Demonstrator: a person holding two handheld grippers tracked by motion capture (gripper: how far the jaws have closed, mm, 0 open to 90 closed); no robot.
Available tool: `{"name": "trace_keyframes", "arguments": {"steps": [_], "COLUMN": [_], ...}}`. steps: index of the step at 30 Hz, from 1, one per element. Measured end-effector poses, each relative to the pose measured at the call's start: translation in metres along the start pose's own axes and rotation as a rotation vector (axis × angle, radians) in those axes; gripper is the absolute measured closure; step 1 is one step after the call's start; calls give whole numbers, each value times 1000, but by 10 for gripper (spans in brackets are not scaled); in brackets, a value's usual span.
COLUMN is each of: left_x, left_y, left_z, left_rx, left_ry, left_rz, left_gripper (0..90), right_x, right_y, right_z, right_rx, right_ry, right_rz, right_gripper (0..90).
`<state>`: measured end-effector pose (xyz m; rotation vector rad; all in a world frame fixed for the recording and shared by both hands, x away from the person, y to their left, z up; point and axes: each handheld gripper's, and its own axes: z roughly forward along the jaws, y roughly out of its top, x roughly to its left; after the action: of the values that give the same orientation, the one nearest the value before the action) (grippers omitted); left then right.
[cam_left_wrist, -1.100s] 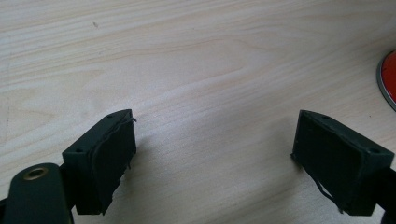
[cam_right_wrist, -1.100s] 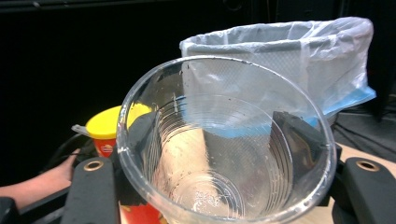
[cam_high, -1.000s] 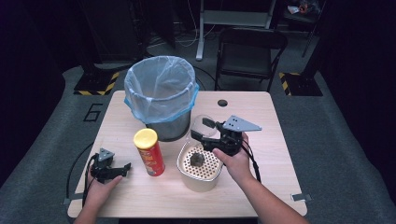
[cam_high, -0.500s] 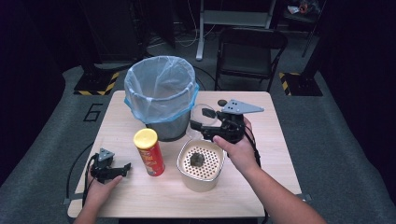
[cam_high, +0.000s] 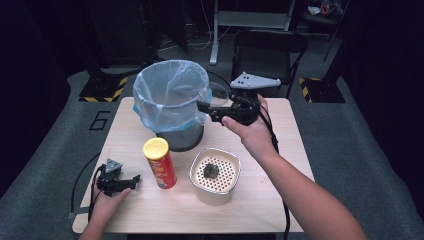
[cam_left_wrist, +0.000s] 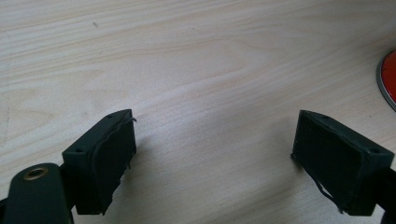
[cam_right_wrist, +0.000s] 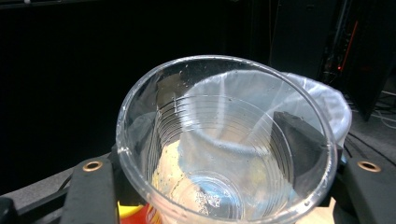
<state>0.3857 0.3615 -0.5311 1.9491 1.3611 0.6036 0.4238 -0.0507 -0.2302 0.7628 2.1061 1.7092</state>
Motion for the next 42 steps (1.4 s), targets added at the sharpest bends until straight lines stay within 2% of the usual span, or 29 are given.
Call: {"name": "trace_keyframes", "arguments": {"steps": [3, 7, 9, 11, 14, 15, 18, 24, 29, 35, 40, 42], "left_x": [0, 0, 0, 0, 0, 1, 0, 0, 0, 0, 0, 0], "left_y": [0, 0, 0, 1, 1, 1, 1, 1, 1, 1, 1, 1], "left_z": [0, 0, 0, -1, -1, -1, -1, -1, -1, -1, -1, -1], "left_rx": [-2, -3, -2, 13, 13, 15, 15, 14, 20, 20, 20, 20], "left_ry": [-1, 0, -3, -10, -11, -9, -12, -12, -15, -15, -15, -15], "left_rz": [-5, -3, -4, -4, -3, 9, 9, 9, 7, 7, 7, 7], "left_gripper": [129, 129, 129, 129, 129, 129, 129, 129, 129, 129, 129, 129], "right_x": [-1, -2, -1, -2, -4, -5, -9, -21, -34, -42, -43, -42], "right_y": [15, 36, 46, 54, 63, 65, 66, 59, 54, 48, 44, 42], "right_z": [5, 15, 23, 31, 49, 55, 74, 110, 134, 151, 160, 162], "right_rx": [-4, -8, -8, -17, -10, -12, -13, 16, 32, 51, 70, 66], "right_ry": [0, -23, -32, -39, -42, -41, -31, -66, -105, -156, -149, -139], "right_rz": [9, -23, -21, -44, -40, -38, -21, 10, 7, 13, 0, 5], "right_gripper": [334, 334, 334, 334, 333, 333, 331, 326, 321, 320, 312, 269]}}
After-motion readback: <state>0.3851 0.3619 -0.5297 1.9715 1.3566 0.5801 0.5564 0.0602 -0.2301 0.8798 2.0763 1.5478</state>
